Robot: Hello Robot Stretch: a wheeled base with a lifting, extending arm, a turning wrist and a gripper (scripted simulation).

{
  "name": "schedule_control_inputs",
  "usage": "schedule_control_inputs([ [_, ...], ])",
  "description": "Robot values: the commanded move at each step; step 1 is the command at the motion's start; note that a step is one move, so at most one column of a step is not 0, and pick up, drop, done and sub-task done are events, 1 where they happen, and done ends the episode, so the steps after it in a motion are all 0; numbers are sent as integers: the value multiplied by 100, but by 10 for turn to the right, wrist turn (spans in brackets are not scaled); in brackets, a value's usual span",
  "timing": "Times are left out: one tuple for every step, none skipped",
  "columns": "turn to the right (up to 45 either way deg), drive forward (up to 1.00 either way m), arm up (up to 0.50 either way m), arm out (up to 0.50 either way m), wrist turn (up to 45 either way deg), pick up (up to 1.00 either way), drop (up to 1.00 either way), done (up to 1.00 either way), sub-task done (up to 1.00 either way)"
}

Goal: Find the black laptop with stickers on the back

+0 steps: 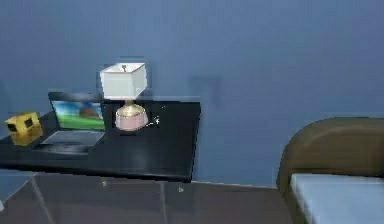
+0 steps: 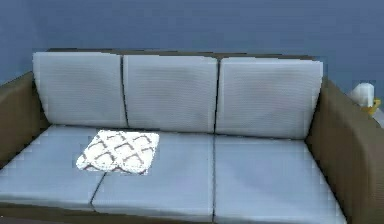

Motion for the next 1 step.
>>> schedule_control_inputs([
  [-330, 0, 0, 0, 0, 0, 0, 0, 0],
])
